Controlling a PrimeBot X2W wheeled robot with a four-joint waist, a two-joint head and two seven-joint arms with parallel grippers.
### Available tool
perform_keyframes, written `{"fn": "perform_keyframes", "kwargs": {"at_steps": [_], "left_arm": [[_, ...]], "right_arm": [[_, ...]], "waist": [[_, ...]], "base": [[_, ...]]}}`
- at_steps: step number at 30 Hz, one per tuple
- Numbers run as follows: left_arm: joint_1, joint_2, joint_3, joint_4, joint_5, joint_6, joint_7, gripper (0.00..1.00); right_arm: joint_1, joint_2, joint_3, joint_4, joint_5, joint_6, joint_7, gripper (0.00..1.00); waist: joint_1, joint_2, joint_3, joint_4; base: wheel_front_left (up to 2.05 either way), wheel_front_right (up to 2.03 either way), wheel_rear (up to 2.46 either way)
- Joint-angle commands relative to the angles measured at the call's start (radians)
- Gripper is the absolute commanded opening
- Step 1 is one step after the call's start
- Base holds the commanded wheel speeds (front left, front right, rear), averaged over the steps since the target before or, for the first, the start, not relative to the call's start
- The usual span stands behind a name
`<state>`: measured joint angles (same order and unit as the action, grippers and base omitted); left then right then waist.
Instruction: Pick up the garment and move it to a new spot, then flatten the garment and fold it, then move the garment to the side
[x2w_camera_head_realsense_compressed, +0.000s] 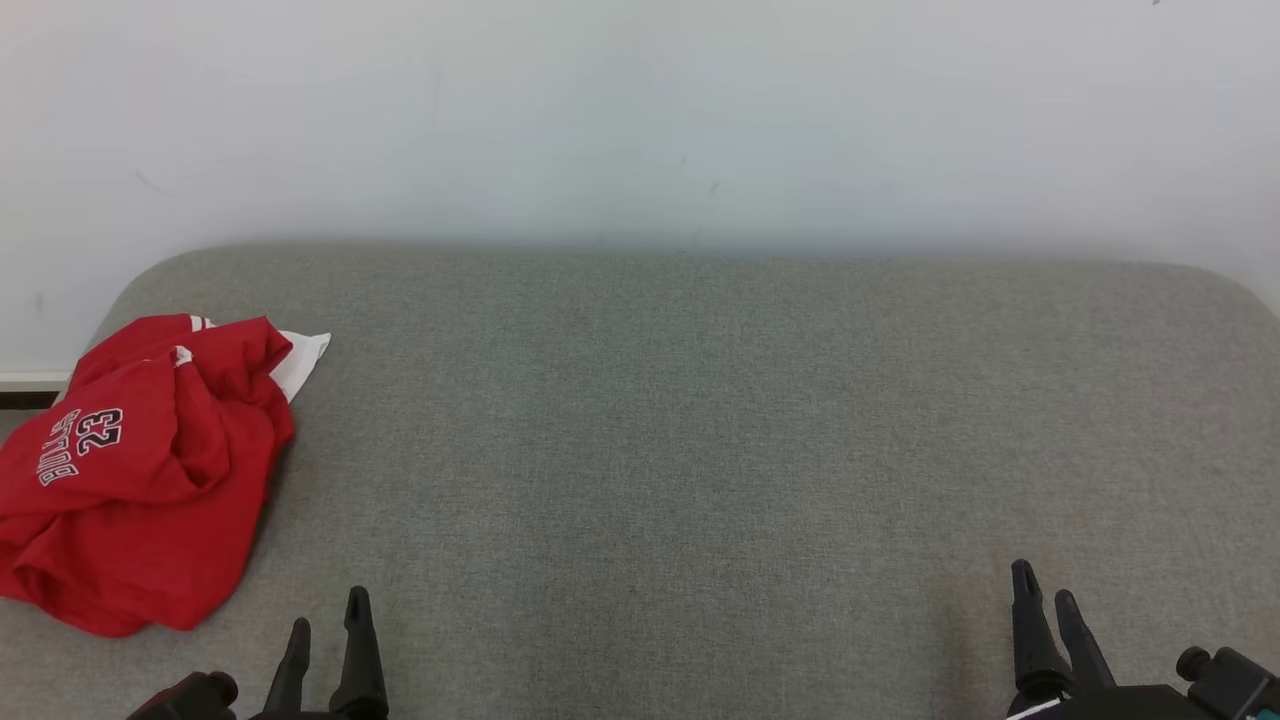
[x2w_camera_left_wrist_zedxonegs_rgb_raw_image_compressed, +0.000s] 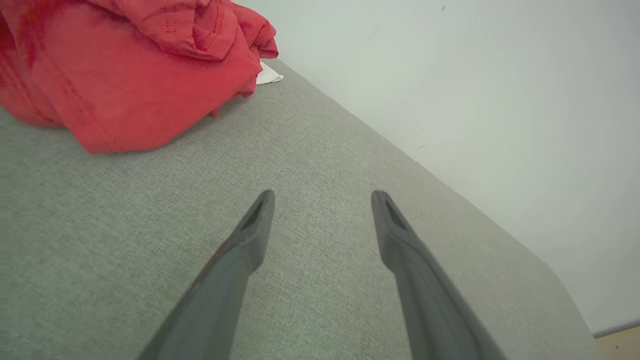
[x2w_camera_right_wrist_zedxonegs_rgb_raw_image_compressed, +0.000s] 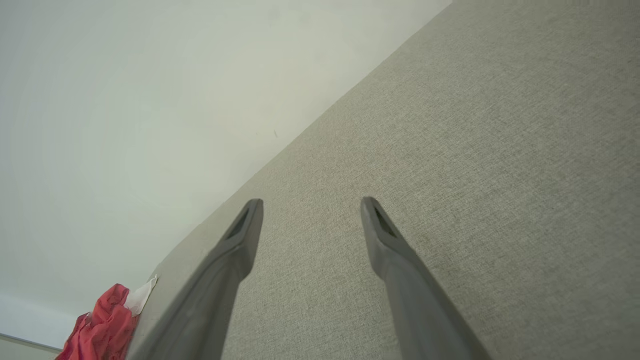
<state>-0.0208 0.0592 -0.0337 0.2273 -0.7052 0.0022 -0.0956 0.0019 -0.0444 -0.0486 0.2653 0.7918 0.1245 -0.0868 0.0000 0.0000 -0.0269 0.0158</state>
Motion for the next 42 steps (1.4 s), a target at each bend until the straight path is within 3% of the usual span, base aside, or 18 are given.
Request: {"fn": "perform_keyframes", "kwargs": {"at_steps": [1, 6, 29, 42], "left_arm": [[-0.010, 0.009, -0.005, -0.012, 0.037, 0.007, -0.009, 1.00], [-0.009, 0.013, -0.024, -0.008, 0.108, 0.024, -0.027, 1.00], [-0.008, 0.038, -0.091, 0.017, 0.347, 0.058, -0.086, 1.00], [-0.001, 0.022, -0.081, 0.044, 0.399, 0.044, -0.114, 1.00]], "right_arm": [[-0.004, -0.005, 0.001, -0.006, -0.037, 0.005, -0.008, 1.00], [-0.001, -0.005, -0.004, 0.005, -0.139, 0.006, -0.026, 1.00], [0.019, -0.007, 0.006, 0.028, -0.369, 0.007, -0.081, 1.00], [0.032, -0.007, 0.024, 0.037, -0.470, 0.008, -0.098, 1.00]], "waist": [[0.0000, 0.0000, 0.000, 0.001], [0.0000, 0.0000, -0.003, 0.004], [0.0000, 0.0000, -0.019, 0.009], [0.0000, 0.0000, -0.024, 0.009]], "base": [[0.00, 0.00, 0.00], [0.00, 0.00, 0.00], [0.00, 0.00, 0.00], [0.00, 0.00, 0.00]]}}
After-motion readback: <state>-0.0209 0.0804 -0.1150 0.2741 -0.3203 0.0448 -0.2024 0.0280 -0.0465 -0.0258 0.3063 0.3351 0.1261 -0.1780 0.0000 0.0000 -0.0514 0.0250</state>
